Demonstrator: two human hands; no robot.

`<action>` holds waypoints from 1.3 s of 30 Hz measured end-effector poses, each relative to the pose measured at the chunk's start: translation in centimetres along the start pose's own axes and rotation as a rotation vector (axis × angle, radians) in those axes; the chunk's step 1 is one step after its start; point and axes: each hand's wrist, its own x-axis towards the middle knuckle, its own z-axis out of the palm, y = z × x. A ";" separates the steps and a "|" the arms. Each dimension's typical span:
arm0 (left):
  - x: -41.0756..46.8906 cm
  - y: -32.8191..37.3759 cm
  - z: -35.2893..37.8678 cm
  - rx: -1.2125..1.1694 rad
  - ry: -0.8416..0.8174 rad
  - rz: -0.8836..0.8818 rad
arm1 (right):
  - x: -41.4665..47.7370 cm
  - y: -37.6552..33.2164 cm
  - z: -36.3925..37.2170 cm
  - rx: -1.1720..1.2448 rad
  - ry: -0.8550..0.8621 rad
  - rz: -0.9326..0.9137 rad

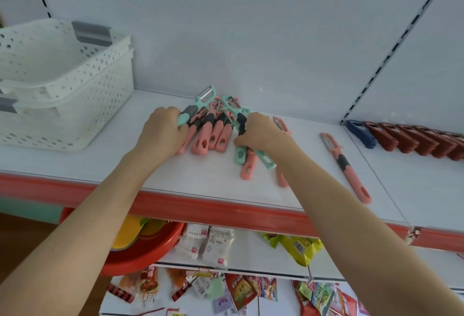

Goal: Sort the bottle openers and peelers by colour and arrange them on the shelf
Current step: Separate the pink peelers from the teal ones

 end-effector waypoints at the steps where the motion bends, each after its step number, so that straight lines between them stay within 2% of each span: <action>1: -0.1 0.2 0.1 -0.014 0.008 0.001 | 0.0 0.0 -0.1 -0.007 -0.007 0.007; 3: -0.2 0.5 0.1 -0.052 0.020 -0.006 | -0.3 0.4 -0.2 0.014 -0.006 0.024; 5: -0.4 0.9 0.2 -0.081 0.046 0.004 | -0.6 1.2 -0.6 0.144 0.018 0.076; 8: -1.0 2.3 0.4 -0.173 0.105 0.040 | -1.5 2.9 -1.2 0.486 0.082 0.157; 12: -2.1 5.7 1.2 -0.387 0.149 0.113 | -4.0 4.7 -2.3 0.892 0.149 0.167; 15: -2.7 8.9 2.8 -0.540 0.082 0.150 | -5.3 5.8 -2.6 1.087 0.134 0.176; 20: -5.0 14.7 4.8 -0.792 -0.012 0.252 | -7.4 8.8 -3.0 1.493 0.161 0.022; 22: -5.6 16.6 5.6 -0.828 -0.043 0.277 | -8.3 10.7 -3.4 1.508 0.234 -0.021; 31: -8.3 27.6 10.6 -0.916 -0.130 0.351 | -12.4 22.7 -8.0 1.190 0.447 -0.195; 35: -9.5 31.9 14.0 -0.894 -0.129 0.355 | -13.4 28.1 -8.9 1.073 0.473 -0.197; 39: -10.9 32.9 17.1 -0.776 -0.159 0.352 | -13.6 31.2 -7.7 0.999 0.444 -0.183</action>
